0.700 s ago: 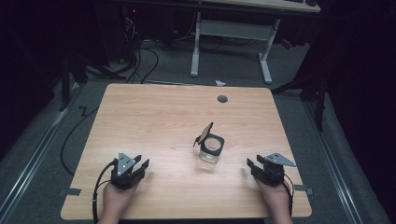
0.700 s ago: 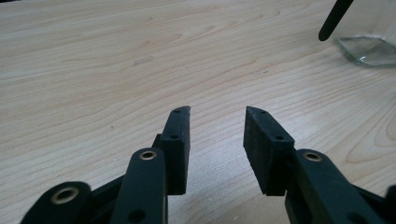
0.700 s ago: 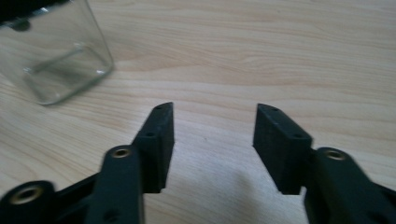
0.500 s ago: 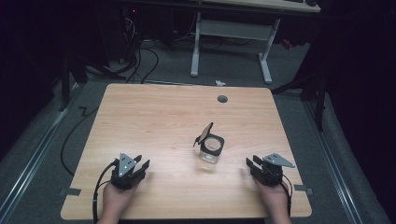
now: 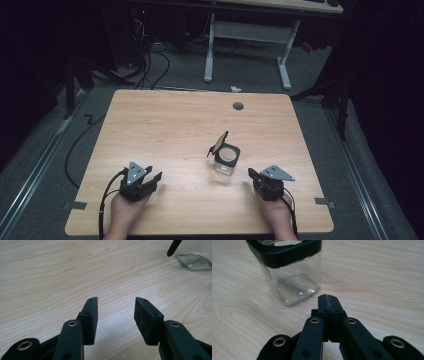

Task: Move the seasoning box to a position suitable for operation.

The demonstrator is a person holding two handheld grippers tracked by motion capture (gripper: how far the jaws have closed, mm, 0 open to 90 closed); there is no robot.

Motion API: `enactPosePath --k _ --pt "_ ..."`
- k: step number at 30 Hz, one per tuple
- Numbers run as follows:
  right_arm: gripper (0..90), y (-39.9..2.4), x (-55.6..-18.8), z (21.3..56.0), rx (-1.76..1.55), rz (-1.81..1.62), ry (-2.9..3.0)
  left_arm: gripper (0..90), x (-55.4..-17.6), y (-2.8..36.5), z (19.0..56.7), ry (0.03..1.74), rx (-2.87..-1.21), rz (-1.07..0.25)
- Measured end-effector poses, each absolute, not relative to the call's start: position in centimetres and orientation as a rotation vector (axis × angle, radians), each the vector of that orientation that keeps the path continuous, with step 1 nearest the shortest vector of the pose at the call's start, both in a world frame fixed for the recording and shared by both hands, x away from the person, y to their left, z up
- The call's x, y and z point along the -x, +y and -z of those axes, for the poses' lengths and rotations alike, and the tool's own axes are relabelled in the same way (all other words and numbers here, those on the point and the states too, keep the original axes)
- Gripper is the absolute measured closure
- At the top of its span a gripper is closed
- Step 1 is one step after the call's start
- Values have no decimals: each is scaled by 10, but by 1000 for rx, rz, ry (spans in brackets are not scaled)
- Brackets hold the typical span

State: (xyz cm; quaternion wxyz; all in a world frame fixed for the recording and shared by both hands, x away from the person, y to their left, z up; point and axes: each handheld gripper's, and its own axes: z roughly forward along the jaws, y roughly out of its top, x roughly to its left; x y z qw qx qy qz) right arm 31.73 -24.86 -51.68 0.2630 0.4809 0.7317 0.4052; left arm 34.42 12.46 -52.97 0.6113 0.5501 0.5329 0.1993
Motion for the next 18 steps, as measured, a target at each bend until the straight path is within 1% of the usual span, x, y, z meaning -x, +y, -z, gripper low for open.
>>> enactPosePath --k 10,18 --pt "900 -224 -336 521 -1274 -1036 2007 534 -342 125 532 1208 -1277 -457" --pt "900 -216 -337 521 -1256 -1024 2024 549 -342 125 531 1202 -1272 -454"
